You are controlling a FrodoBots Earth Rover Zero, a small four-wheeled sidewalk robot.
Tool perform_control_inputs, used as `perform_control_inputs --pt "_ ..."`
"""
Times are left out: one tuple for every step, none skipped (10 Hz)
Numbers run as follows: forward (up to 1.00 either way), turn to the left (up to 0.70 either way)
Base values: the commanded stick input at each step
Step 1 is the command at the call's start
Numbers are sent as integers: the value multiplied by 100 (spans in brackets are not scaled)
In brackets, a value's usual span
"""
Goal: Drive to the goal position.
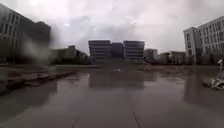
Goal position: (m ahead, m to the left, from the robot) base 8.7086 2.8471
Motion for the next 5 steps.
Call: perform_control_inputs --pt "70 0" --pt "70 0" --pt "70 0" --pt "70 0" --pt "70 0"
